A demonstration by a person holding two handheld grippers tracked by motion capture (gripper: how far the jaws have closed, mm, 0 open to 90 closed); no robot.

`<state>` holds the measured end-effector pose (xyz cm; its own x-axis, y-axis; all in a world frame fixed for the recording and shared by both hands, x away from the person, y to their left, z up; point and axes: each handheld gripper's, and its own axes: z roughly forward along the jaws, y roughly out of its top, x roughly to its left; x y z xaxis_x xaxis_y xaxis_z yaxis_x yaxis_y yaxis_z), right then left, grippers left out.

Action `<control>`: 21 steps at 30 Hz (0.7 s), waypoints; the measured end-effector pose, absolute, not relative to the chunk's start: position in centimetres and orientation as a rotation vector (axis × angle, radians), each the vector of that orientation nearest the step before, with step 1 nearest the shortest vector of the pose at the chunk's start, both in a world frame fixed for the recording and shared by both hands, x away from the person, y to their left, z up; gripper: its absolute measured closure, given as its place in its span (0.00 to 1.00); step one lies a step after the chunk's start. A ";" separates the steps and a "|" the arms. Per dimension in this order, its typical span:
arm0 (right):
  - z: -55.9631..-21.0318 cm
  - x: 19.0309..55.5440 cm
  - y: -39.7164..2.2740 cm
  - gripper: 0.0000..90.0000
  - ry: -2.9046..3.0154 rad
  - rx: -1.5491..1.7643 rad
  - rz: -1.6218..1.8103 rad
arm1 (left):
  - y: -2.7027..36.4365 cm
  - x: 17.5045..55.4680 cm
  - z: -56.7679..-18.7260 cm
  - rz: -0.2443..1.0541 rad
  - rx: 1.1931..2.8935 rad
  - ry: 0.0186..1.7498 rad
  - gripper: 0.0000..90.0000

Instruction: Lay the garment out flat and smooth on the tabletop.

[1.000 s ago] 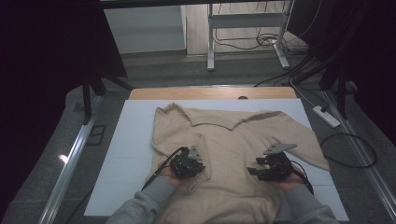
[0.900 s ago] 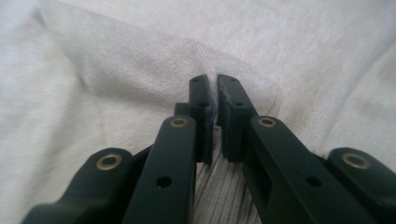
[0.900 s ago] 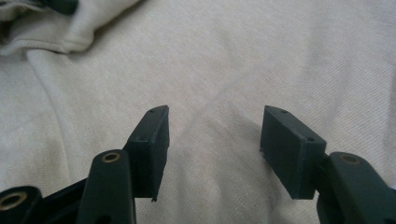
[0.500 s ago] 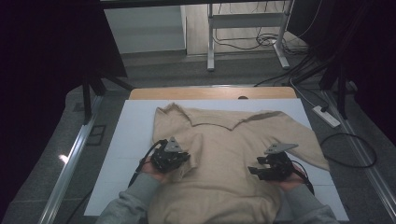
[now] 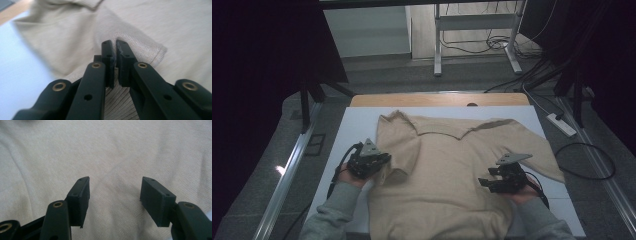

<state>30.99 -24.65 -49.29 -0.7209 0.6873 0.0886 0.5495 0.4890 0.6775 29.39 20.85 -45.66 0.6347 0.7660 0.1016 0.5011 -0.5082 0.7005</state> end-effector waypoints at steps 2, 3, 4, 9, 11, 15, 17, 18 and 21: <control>-49.3 31.0 -24.6 0.45 2.538 1.068 1.047 | 22.2 29.2 -45.4 0.565 2.200 1.014 0.95; -49.3 31.0 -24.6 0.45 2.538 1.068 1.046 | 22.9 29.0 -45.2 0.579 2.190 1.034 0.95; -49.3 31.0 -24.6 0.45 2.537 1.070 1.045 | 23.6 28.9 -45.1 0.594 2.184 1.051 0.95; -49.4 31.0 -24.6 0.45 2.536 1.072 1.041 | 27.2 28.4 -45.3 0.648 2.145 1.136 0.95; -49.4 31.1 -24.7 0.45 2.537 1.074 1.035 | 28.5 28.4 -45.7 0.650 2.125 1.172 0.95; -49.5 31.1 -24.7 0.45 2.537 1.078 1.030 | 30.1 28.6 -46.4 0.634 2.101 1.227 0.95; -49.5 31.1 -24.7 0.45 2.536 1.083 1.026 | 30.5 28.8 -46.7 0.630 2.098 1.243 0.95; -49.5 31.1 -24.7 0.45 2.536 1.083 1.025 | 30.8 28.8 -46.8 0.633 2.102 1.249 0.95; -49.5 31.2 -24.8 0.45 2.537 1.084 1.022 | 31.8 28.7 -46.9 0.662 2.092 1.289 0.95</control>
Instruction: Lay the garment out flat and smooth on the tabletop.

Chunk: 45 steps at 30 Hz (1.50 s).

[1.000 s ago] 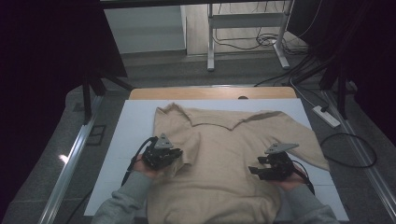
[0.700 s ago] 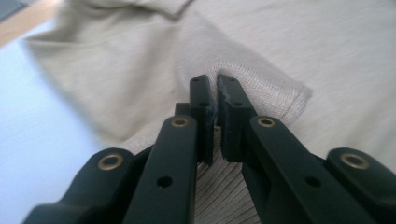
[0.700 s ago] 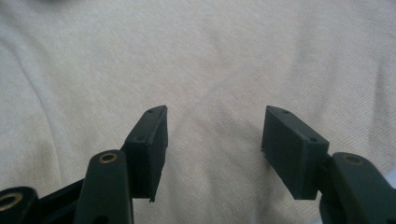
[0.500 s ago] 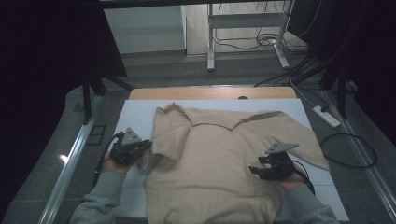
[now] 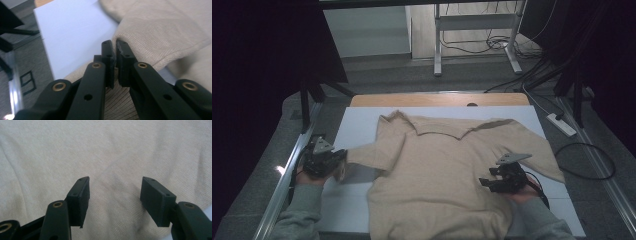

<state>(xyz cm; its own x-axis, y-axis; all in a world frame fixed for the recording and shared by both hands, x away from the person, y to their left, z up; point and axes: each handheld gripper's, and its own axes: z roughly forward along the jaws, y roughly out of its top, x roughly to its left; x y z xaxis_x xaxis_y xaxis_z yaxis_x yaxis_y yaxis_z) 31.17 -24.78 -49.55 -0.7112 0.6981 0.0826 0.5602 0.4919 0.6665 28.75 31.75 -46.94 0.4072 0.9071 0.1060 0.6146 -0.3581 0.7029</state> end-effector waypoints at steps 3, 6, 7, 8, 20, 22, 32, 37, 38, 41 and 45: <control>-49.5 31.2 -24.9 0.45 2.533 1.085 1.025 | 33.6 28.5 -47.0 0.716 2.061 1.358 0.95; -49.5 31.2 -25.0 0.45 2.530 1.092 1.026 | 36.3 27.9 -47.3 0.778 2.027 1.455 0.95; -49.5 31.2 -25.0 0.45 2.528 1.093 1.028 | 37.2 27.6 -47.5 0.793 2.005 1.489 0.95; -49.6 31.3 -25.1 0.45 2.528 1.093 1.027 | 38.2 27.3 -47.7 0.807 1.989 1.522 0.95; -49.8 31.5 -24.9 0.44 2.541 1.098 1.010 | 42.2 25.9 -49.9 0.777 1.945 1.691 0.60; -49.8 31.5 -24.9 0.44 2.541 1.097 1.010 | 40.7 26.4 -49.3 0.756 1.974 1.620 0.56; -49.8 31.5 -24.9 0.44 2.542 1.093 1.008 | 33.9 29.3 -49.0 0.560 2.039 1.359 0.37; -49.8 31.5 -24.8 0.44 2.543 1.094 1.007 | 31.5 30.0 -49.3 0.481 2.075 1.233 0.34; -49.8 31.5 -24.8 0.44 2.542 1.094 1.007 | 31.1 30.0 -49.3 0.461 2.080 1.211 0.34; -49.8 31.5 -24.8 0.44 2.542 1.093 1.007 | 29.9 30.0 -49.0 0.427 2.085 1.147 0.33; -49.8 31.5 -24.8 0.44 2.541 1.093 1.008 | 28.1 30.0 -48.6 0.404 2.090 1.091 0.33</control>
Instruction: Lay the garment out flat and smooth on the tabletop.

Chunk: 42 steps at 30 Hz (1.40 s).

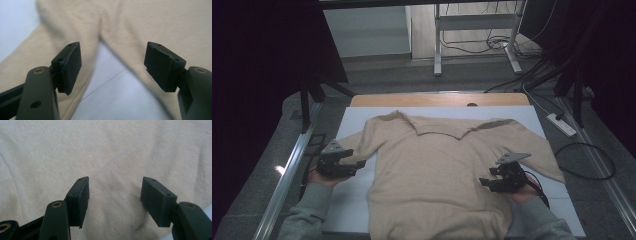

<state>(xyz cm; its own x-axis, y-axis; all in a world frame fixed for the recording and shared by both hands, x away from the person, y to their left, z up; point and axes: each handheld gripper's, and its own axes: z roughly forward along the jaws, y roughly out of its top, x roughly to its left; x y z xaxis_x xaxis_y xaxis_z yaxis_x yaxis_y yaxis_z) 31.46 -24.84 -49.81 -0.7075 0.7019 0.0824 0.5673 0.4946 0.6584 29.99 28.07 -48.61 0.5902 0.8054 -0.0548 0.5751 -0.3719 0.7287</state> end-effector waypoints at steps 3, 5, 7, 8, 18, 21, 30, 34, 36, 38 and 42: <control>-49.8 31.4 -24.9 0.44 2.540 1.094 1.010 | 26.8 29.9 -48.6 0.390 2.103 1.056 0.33; -49.8 31.5 -24.9 0.44 2.540 1.095 1.010 | 26.0 29.8 -48.6 0.371 2.105 1.028 0.33; -49.8 31.5 -24.9 0.44 2.540 1.094 1.011 | 25.2 29.7 -48.7 0.361 2.118 1.007 0.32; -49.8 31.5 -24.9 0.44 2.541 1.094 1.011 | 24.8 29.7 -48.8 0.358 2.125 0.997 0.32; -49.8 31.5 -24.8 0.44 2.536 1.081 1.002 | 23.0 29.3 -49.0 0.343 2.144 0.956 0.31; -49.6 31.6 -24.6 0.45 2.532 1.068 0.999 | 22.8 29.2 -49.1 0.340 2.150 0.947 0.31; -47.9 34.8 -21.9 0.45 2.516 0.949 0.962 | 23.0 28.7 -49.7 0.300 2.107 0.972 0.31; -47.2 37.7 -19.8 0.45 2.544 0.925 0.924 | 23.3 28.6 -49.8 0.292 2.099 0.971 0.31; -47.0 39.3 -18.9 0.45 2.554 0.930 0.897 | 23.5 28.6 -49.9 0.285 2.094 0.977 0.31; -47.1 41.0 -18.1 0.44 2.560 0.930 0.864 | 23.6 28.6 -50.0 0.279 2.092 0.980 0.31; -47.6 43.9 -16.9 0.44 2.563 0.935 0.795 | 23.6 28.7 -50.1 0.273 2.098 0.975 0.31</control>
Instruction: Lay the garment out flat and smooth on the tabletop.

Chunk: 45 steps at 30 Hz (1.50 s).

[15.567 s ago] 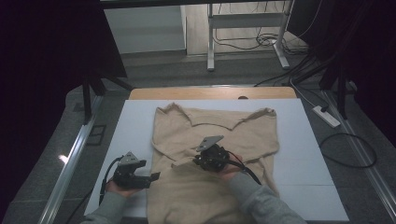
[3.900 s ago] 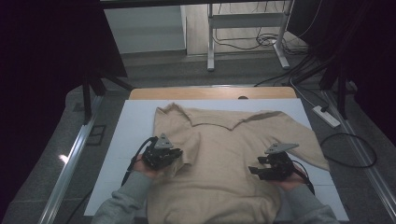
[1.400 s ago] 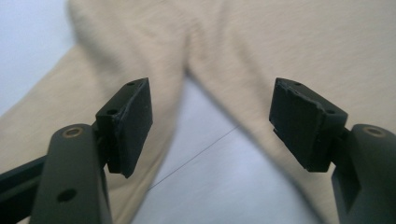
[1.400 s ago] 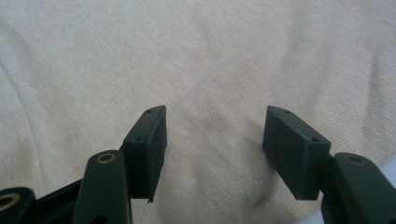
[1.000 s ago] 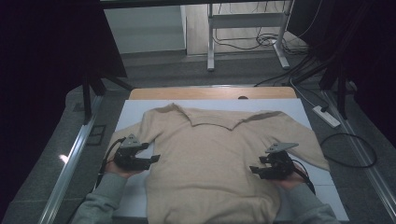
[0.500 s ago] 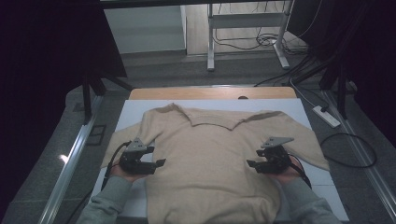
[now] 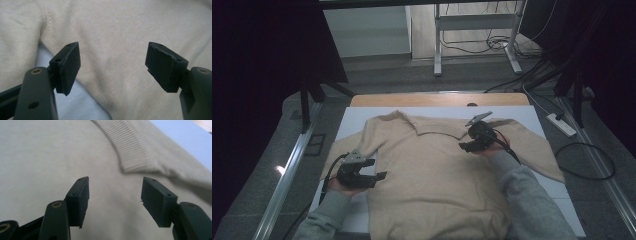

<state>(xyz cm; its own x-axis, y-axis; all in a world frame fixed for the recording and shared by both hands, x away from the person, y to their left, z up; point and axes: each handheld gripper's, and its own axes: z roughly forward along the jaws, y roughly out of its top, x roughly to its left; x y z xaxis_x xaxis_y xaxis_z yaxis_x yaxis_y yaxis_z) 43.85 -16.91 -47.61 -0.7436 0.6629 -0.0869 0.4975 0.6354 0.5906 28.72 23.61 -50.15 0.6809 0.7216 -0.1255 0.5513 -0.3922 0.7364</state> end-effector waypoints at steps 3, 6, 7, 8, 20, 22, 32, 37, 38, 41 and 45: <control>-48.2 45.4 -16.1 0.43 2.574 0.922 0.741 | 23.5 28.7 -50.2 0.271 2.103 0.975 0.31; -48.9 46.6 -15.5 0.42 2.584 0.906 0.711 | 23.5 28.7 -50.2 0.268 2.105 0.974 0.31; -49.2 46.9 -15.3 0.43 2.584 0.902 0.693 | 23.5 28.7 -50.3 0.266 2.106 0.974 0.31; -49.4 47.2 -15.2 0.43 2.585 0.895 0.675 | 23.5 28.7 -50.3 0.266 2.107 0.972 0.31; -48.8 50.3 -15.1 0.89 2.483 0.948 0.687 | 23.4 28.7 -50.6 0.258 2.124 0.977 0.32; -47.7 51.8 -15.3 0.89 2.447 0.989 0.724 | 23.5 28.7 -50.5 0.262 2.122 0.979 0.32; -47.9 58.8 -16.9 0.67 2.199 1.265 0.690 | 23.7 28.9 -50.6 0.268 2.120 0.989 0.32; -47.0 57.0 -17.7 0.66 2.223 1.266 0.838 | 23.7 29.1 -50.8 0.260 2.122 0.985 0.32; -46.8 56.4 -17.9 0.66 2.238 1.257 0.859 | 23.6 29.1 -50.8 0.260 2.126 0.983 0.32; -46.3 54.9 -18.4 0.66 2.279 1.243 0.903 | 23.5 29.1 -50.7 0.267 2.130 0.979 0.31; -46.2 53.0 -19.1 0.66 2.347 1.230 0.925 | 23.5 29.1 -50.6 0.265 2.113 0.982 0.31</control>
